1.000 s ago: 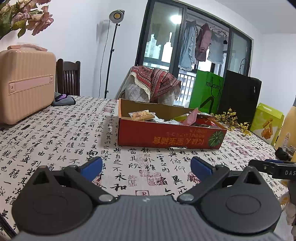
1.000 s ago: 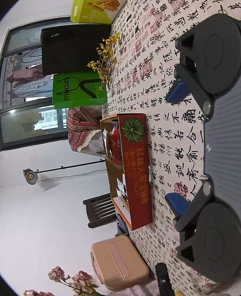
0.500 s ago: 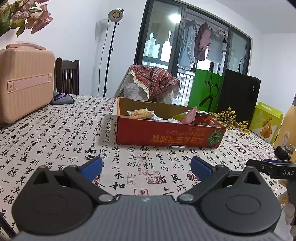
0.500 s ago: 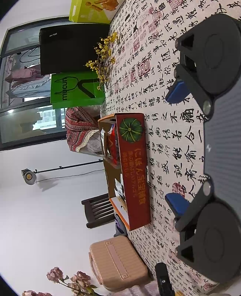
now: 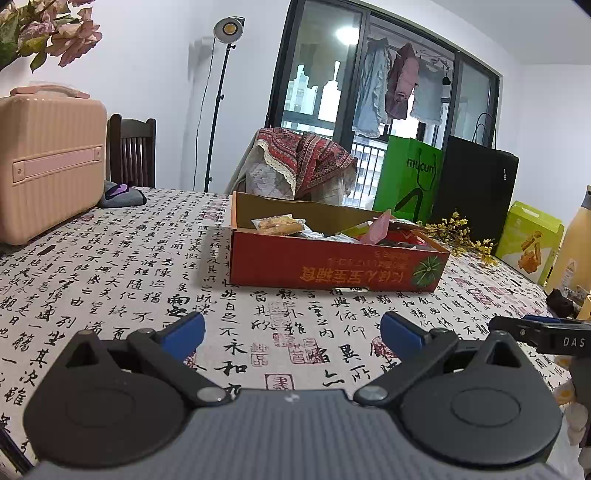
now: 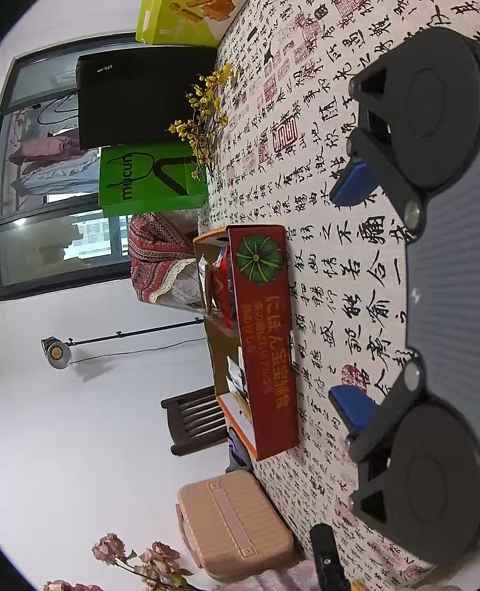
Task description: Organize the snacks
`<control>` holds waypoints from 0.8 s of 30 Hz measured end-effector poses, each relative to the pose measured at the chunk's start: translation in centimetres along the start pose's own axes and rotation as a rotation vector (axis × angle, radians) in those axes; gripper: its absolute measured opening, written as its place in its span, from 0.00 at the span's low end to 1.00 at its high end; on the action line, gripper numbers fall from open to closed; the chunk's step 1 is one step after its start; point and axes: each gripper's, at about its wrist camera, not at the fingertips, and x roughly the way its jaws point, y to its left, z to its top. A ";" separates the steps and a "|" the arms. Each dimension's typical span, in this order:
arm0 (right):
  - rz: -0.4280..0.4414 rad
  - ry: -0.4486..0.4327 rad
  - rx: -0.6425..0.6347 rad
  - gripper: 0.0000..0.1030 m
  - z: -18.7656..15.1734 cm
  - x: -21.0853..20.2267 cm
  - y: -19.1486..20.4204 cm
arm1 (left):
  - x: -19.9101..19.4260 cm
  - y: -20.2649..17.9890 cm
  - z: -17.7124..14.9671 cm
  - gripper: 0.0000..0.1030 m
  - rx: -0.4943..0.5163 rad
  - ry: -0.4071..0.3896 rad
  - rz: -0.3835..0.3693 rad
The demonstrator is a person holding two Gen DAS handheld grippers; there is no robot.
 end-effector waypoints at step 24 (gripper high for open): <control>0.004 0.003 -0.001 1.00 -0.3 0.2 0.1 | 0.1 -0.3 -0.1 1.00 0.017 0.006 -0.031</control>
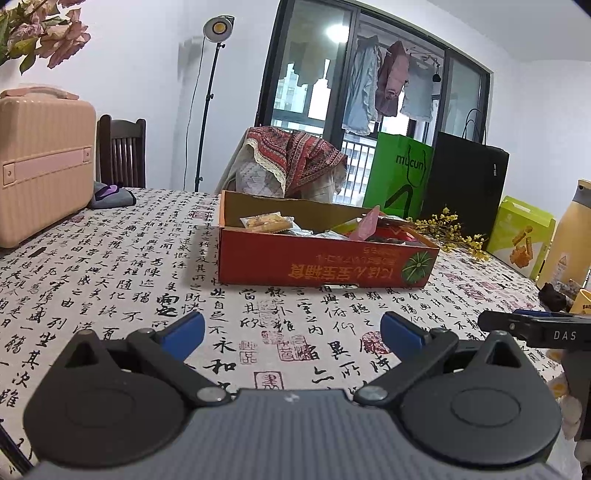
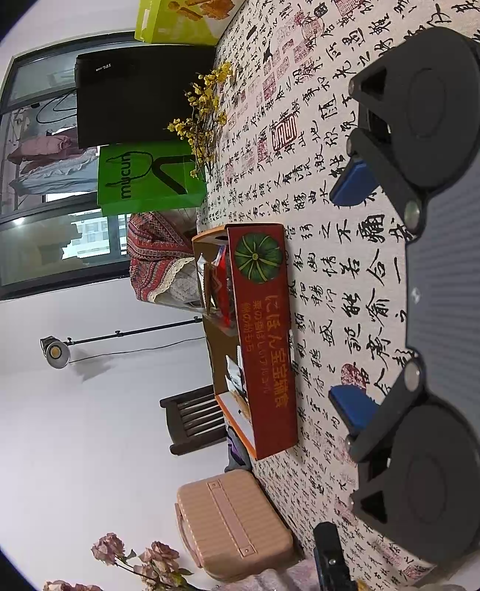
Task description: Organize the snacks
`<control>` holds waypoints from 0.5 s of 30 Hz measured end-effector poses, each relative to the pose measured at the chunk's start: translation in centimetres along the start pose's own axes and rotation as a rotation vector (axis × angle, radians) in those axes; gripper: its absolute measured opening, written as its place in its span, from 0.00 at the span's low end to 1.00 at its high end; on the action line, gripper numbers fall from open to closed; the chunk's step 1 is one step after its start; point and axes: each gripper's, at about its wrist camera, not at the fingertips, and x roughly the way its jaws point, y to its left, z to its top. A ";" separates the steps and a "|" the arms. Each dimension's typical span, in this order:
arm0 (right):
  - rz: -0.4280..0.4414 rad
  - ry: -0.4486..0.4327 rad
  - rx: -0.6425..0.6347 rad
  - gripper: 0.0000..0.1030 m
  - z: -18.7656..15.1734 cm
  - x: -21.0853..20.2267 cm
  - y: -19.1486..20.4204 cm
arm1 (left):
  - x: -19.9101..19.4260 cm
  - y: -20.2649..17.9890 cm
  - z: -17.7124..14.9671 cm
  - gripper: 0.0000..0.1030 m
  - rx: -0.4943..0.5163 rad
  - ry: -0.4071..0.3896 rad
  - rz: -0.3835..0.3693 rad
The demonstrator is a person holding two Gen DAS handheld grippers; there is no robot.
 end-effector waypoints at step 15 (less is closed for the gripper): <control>0.002 0.007 0.003 1.00 -0.2 0.1 0.0 | -0.1 -0.4 -0.2 1.00 0.010 -0.006 -0.020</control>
